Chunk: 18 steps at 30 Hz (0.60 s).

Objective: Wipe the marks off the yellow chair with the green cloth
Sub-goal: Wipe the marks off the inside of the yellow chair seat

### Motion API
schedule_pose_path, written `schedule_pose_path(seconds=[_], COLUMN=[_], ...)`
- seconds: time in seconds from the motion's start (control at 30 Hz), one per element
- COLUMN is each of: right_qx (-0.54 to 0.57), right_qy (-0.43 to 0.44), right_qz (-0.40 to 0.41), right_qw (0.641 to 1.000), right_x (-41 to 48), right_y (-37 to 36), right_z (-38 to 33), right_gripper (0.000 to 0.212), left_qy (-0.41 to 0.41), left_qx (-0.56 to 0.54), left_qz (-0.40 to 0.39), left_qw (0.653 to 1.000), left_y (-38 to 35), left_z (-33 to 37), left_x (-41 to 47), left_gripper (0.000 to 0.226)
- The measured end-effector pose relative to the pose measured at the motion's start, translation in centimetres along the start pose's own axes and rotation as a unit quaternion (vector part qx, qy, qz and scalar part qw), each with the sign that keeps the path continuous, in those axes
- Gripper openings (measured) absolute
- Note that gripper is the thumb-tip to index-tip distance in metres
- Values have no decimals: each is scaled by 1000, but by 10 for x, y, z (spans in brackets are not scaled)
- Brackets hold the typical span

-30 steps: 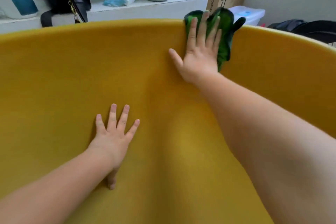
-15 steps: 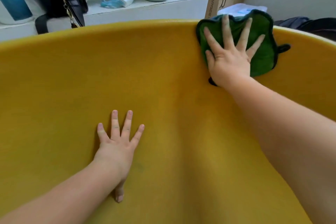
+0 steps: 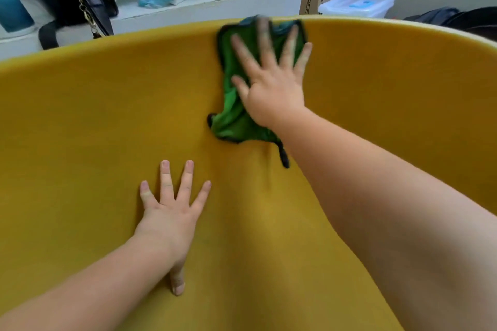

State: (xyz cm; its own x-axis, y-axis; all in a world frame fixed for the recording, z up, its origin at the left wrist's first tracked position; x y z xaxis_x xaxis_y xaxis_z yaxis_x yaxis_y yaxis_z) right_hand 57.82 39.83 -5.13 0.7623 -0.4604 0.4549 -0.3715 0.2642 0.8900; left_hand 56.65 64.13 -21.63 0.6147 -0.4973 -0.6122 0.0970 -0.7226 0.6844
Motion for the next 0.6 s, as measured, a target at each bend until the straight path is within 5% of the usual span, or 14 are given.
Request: schedule_pose_path(seconds=[0.07, 0.13, 0.33, 0.47, 0.6], right_qx=[64, 107, 65, -74, -183], right_qy=[-125, -163, 94, 27, -97], right_qz=[1, -4, -114, -225, -184], right_qw=[990, 981, 987, 971, 961], right_x=[6, 2, -68, -140, -140], right_y=[4, -1, -66, -104, -49], right_z=[36, 25, -59, 59, 175], right_gripper=[72, 73, 67, 74, 85], left_qy=[0, -2, 7, 11, 7], left_qx=[2, 4, 8, 8, 14], left_qz=[2, 1, -6, -6, 6], left_qw=[1000, 1000, 1000, 1000, 1000], left_y=[0, 0, 3, 2, 1], left_z=[0, 0, -2, -2, -1], left_x=[-1, -1, -3, -3, -5], left_gripper=[179, 180, 180, 179, 177])
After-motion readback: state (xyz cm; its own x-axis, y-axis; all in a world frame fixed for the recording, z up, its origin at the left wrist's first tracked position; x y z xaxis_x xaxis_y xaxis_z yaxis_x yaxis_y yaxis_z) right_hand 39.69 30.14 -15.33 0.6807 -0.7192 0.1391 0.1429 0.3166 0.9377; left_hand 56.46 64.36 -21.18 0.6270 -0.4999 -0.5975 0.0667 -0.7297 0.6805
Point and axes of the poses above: each hand's wrist, its own x-axis towards the middle knuckle, its own y-axis out of the back of the hand, z = x × y, the point moved 10 cm from there along x, towards the middle knuckle, and after that the axes turned 5 degrees about -z, right-handed, at the moved point
